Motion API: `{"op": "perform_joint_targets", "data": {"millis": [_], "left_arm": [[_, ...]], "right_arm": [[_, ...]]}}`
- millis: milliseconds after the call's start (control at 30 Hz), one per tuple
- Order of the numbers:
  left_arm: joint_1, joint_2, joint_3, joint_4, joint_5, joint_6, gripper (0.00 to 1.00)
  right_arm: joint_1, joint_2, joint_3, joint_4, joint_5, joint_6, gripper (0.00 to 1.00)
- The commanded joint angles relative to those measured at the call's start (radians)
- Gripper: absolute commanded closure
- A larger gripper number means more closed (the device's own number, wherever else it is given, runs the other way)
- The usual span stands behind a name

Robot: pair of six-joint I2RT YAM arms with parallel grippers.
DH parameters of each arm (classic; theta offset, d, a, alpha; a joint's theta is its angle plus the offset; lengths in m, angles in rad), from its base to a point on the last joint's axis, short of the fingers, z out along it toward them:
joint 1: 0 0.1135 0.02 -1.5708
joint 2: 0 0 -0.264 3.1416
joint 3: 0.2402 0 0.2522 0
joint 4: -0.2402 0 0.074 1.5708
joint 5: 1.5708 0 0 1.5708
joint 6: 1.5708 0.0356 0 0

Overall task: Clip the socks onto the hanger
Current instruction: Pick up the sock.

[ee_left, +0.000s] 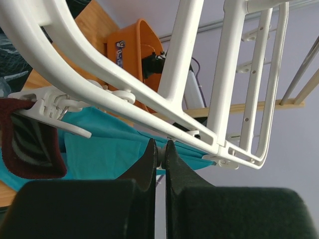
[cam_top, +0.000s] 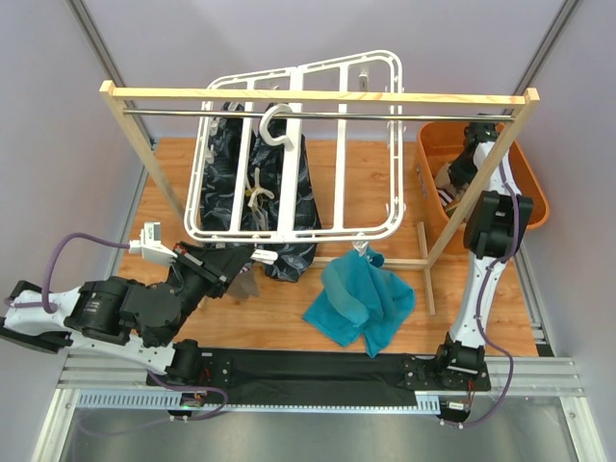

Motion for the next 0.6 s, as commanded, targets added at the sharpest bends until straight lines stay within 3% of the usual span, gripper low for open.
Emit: {"op": "perform_joint_targets", "data": {"millis": [0,133,267,467,500,533,567], "left_arm": [[-0.002,0.022,-0.001,-0.136,0.044,0.009,1.00],[-0.002,0.022,-0.002,-0.136,0.048,0.006,1.00],[-0.004,0.029,-0.004,-0.137,0.047,-0.004,1.00],[-0.002,0.023,-0.002,-0.136,0.045,-0.004,1.00],[-0.002,0.025,-0.002,-0.134,0.050,-0.001,1.00],[-0.002,0.025,-0.001,-0.137,0.050,-0.001,1.00],[-0.002,0.023,0.002,-0.142,0.050,0.001,1.00]], "right_arm": [[-0.011,-0.012,0.058,0.026,-0.018,0.006,1.00],[-0.049,-0.115,0.061,0.089,-0.084,0.101,1.00],[-0.121,-0.088,0.158,0.041,-0.144,0.196,1.00],[-0.155,-0.077,0.045,0.110,-0.186,0.271,0.99],[-0.154,-0.081,0.023,0.138,-0.181,0.273,0.97],[-0.155,-0.077,0.011,0.146,-0.178,0.273,0.87],[-0.155,-0.063,0.014,0.144,-0.179,0.262,0.87]]}}
